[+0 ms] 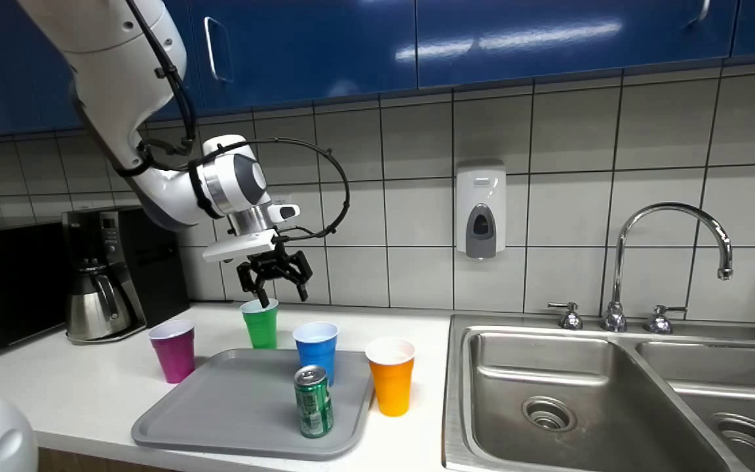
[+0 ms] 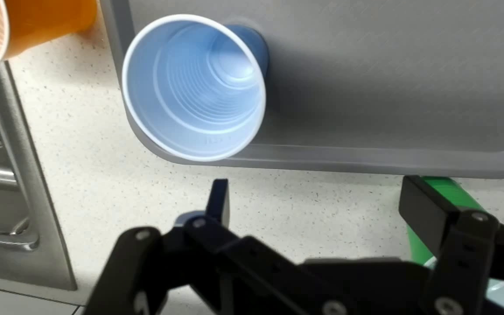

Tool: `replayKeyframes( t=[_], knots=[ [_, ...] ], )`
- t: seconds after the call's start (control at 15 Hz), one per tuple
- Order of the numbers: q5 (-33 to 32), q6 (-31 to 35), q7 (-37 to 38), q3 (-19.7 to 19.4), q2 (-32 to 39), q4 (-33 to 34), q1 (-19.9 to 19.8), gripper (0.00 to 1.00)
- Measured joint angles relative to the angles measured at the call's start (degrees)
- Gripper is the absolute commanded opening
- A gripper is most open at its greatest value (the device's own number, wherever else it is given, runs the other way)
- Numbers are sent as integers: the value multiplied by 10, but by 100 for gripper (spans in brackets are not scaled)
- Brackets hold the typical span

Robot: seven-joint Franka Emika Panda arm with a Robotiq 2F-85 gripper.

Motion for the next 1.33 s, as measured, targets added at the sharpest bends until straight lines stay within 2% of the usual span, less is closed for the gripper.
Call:
replayKeyframes(
  t=[0.33,1.33],
  knots=[
    [29,0,1,9,8,19,0,100],
    [30,0,20,11,45,57,9,100]
  ],
)
